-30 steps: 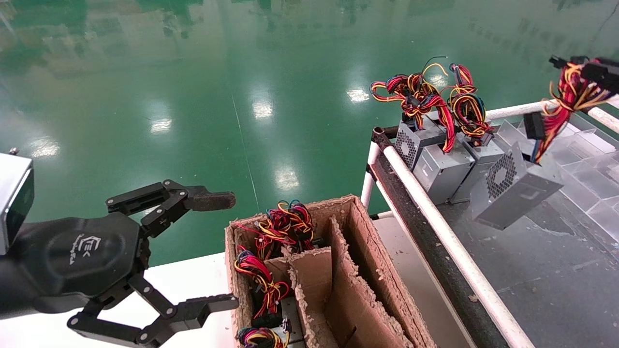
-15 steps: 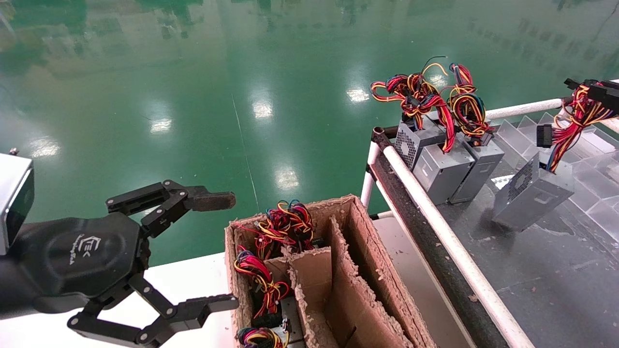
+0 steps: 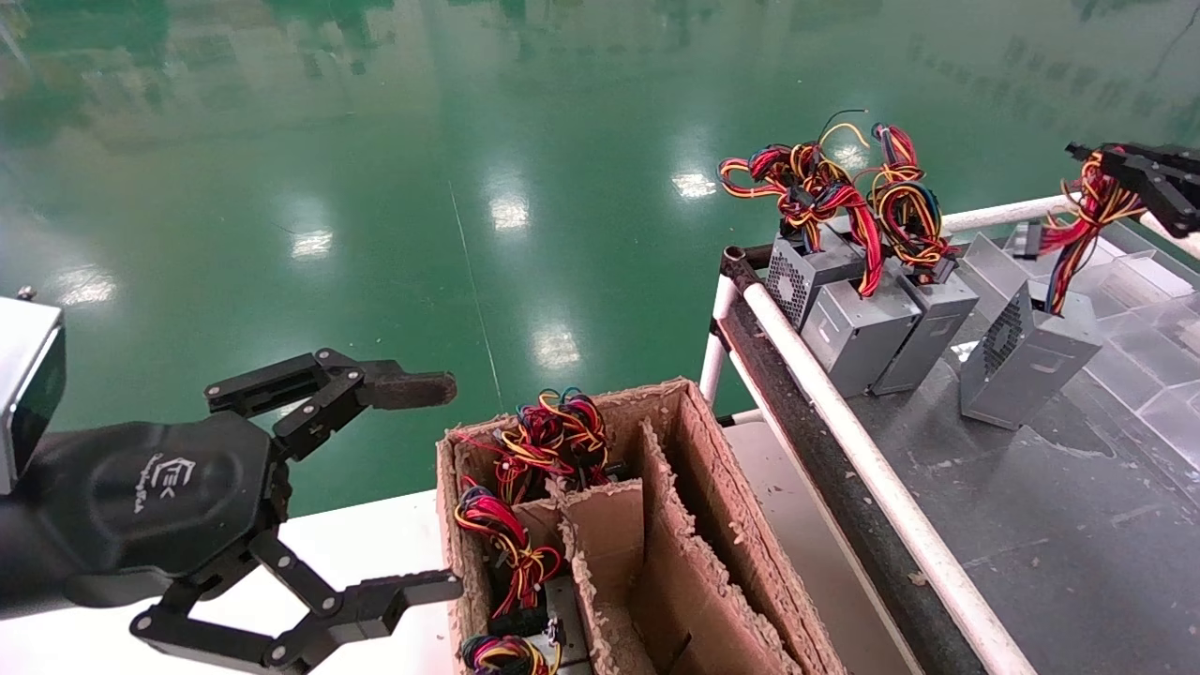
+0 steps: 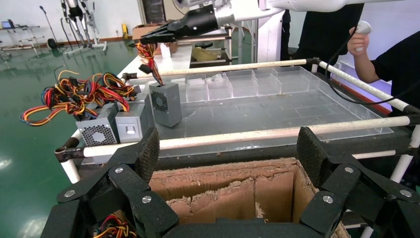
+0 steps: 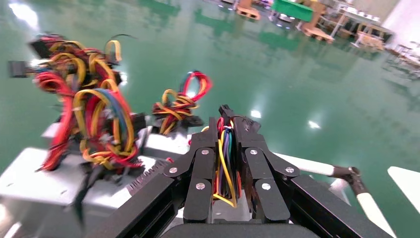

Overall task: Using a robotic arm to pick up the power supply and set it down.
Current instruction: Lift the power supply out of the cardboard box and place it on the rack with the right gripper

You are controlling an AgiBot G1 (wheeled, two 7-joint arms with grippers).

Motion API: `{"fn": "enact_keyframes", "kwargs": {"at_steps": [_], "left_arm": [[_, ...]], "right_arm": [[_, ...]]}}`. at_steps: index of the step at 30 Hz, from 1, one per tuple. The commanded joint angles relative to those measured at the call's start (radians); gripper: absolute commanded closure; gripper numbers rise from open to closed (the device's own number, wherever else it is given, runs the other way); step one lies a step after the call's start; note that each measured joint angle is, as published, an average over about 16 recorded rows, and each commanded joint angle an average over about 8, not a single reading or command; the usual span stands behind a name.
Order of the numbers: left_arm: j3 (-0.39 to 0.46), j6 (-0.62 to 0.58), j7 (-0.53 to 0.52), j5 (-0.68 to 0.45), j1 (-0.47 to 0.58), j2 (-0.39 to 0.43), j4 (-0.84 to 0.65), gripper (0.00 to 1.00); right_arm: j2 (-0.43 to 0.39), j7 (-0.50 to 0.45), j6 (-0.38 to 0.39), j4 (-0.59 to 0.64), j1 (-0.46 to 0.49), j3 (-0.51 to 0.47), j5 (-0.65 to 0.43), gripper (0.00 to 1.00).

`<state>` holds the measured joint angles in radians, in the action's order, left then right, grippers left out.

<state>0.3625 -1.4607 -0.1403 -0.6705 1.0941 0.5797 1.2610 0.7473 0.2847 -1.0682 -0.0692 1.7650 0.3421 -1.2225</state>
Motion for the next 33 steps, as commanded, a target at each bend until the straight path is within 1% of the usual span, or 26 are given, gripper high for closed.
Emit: {"fn": "enact_keyframes", "kwargs": {"at_steps": [1,4,7,18,28,29,33], "left_arm": [[0.000,0.000,0.000,0.000,0.000,0.000,0.000,0.00],[0.000,0.000,0.000,0.000,0.000,0.000,0.000,0.00],[0.000,0.000,0.000,0.000,0.000,0.000,0.000,0.00],[0.000,0.000,0.000,0.000,0.000,0.000,0.000,0.00],[0.000,0.000,0.000,0.000,0.000,0.000,0.000,0.00],[0.000,0.000,0.000,0.000,0.000,0.000,0.000,0.00],[0.000,0.000,0.000,0.000,0.000,0.000,0.000,0.00]], "right_arm": [[0.018,0.008,0.035,0.008,0.011,0.002,-0.003,1.00],[0.045,0.016,0.058,0.012,0.023,0.005,-0.009,1.00],[0.067,0.025,0.065,0.014,0.033,0.010,-0.016,1.00],[0.112,0.046,0.018,0.021,0.055,0.021,-0.029,1.00],[0.136,0.048,0.031,0.044,0.070,0.023,-0.033,1.00],[0.137,0.048,0.034,0.047,0.070,0.024,-0.033,0.96],[0.142,0.049,0.043,0.055,0.069,0.027,-0.038,0.46]]}}
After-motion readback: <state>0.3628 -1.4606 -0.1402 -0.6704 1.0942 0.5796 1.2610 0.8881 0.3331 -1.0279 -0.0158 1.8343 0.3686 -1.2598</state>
